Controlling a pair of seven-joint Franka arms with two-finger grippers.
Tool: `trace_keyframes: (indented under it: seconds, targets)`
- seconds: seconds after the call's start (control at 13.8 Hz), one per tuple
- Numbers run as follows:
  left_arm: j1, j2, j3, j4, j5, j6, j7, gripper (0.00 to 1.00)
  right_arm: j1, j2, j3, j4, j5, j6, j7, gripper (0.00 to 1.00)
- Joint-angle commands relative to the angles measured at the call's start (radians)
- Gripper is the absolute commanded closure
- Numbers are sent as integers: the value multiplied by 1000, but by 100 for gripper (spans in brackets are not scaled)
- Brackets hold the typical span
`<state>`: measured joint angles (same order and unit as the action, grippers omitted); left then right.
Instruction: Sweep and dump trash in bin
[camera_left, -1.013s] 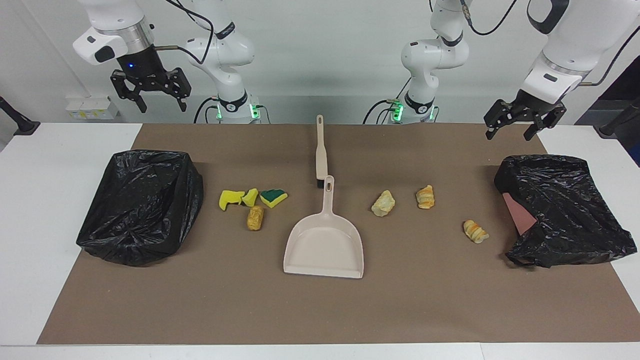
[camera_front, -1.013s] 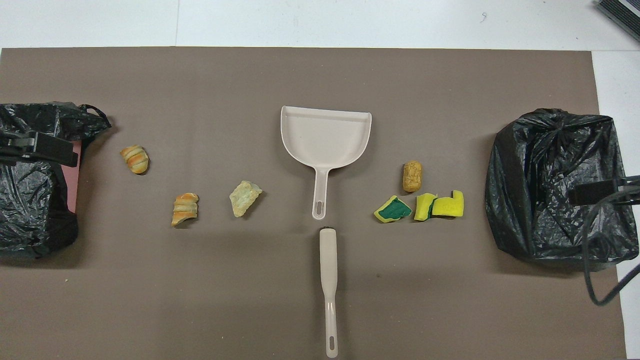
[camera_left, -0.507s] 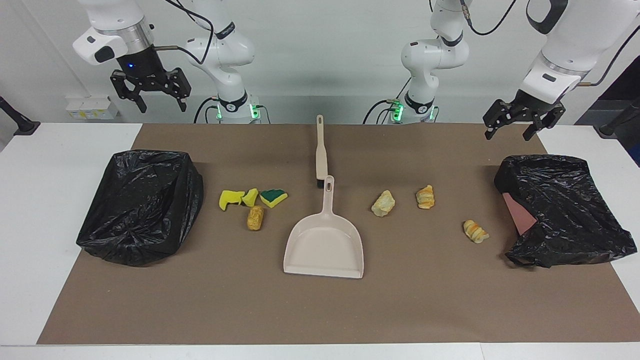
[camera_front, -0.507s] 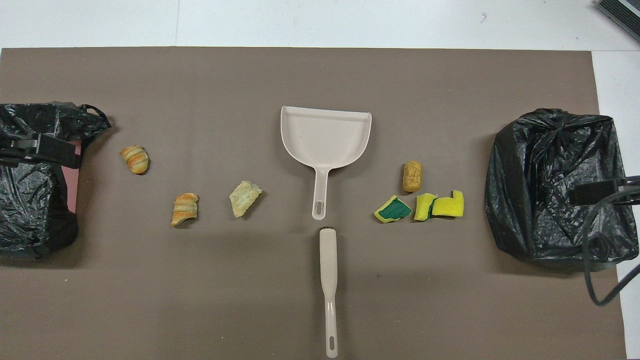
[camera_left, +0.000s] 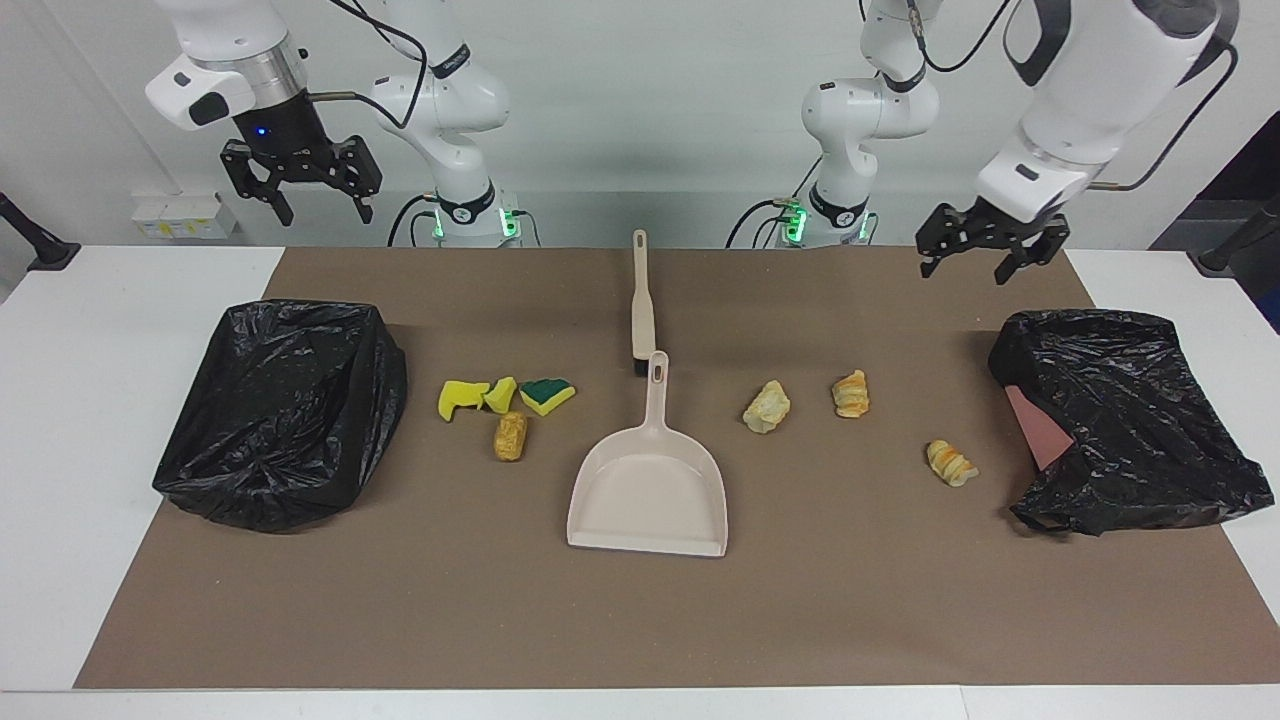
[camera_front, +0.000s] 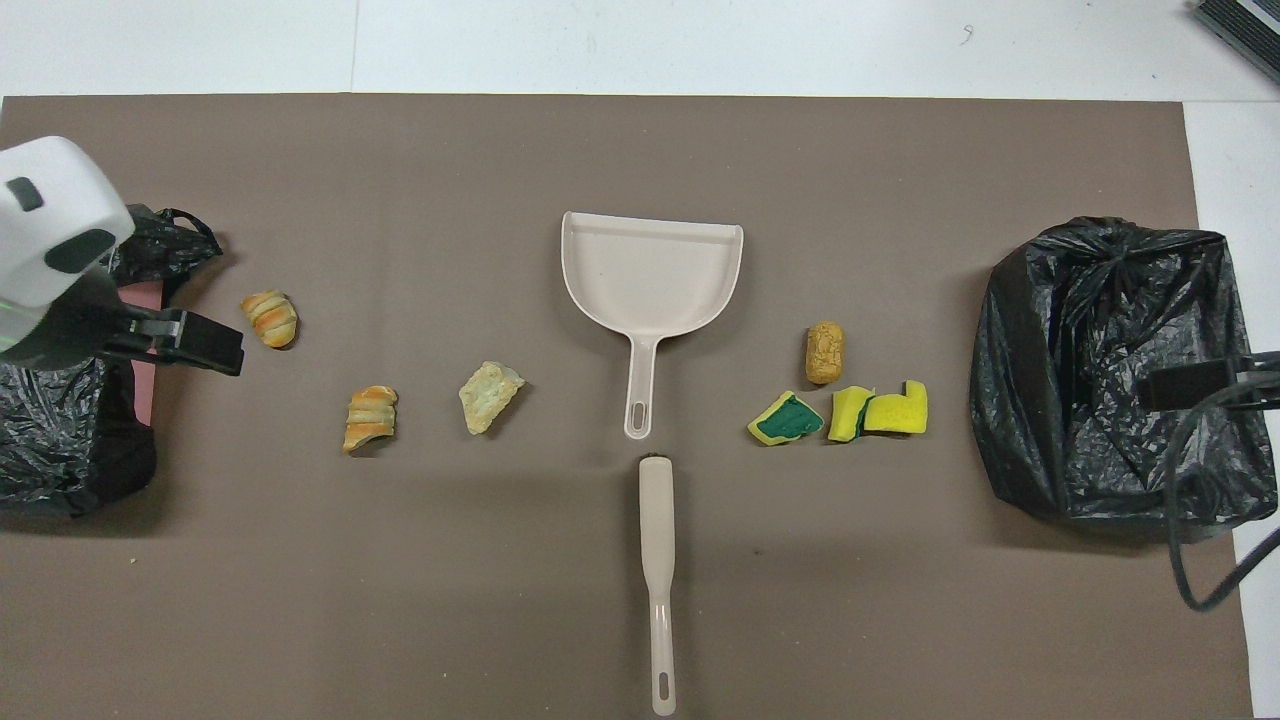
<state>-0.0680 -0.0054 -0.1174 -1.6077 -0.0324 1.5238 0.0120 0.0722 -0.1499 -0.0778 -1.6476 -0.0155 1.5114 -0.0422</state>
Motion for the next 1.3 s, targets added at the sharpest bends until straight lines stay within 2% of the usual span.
trace_keyframes:
  seconds: [0.0, 0.29, 0.65, 0.87, 1.23]
  targets:
    - [-80, -60, 13, -128, -23, 74, -56, 0, -11, -14, 3, -18, -1, 9, -22, 0]
    - [-185, -114, 13, -271, -73, 179, -165, 0, -11, -14, 3, -18, -1, 9, -22, 0]
    - [-327, -119, 13, -402, -118, 272, -216, 0, -11, -14, 3, -18, -1, 9, -22, 0]
    - [-461, -113, 13, -501, -119, 393, -331, 0, -11, -16, 3, -18, 0, 9, -22, 0]
    - [-654, -58, 13, -596, -119, 590, -486, 0, -11, -16, 4, -18, 0, 7, -24, 0]
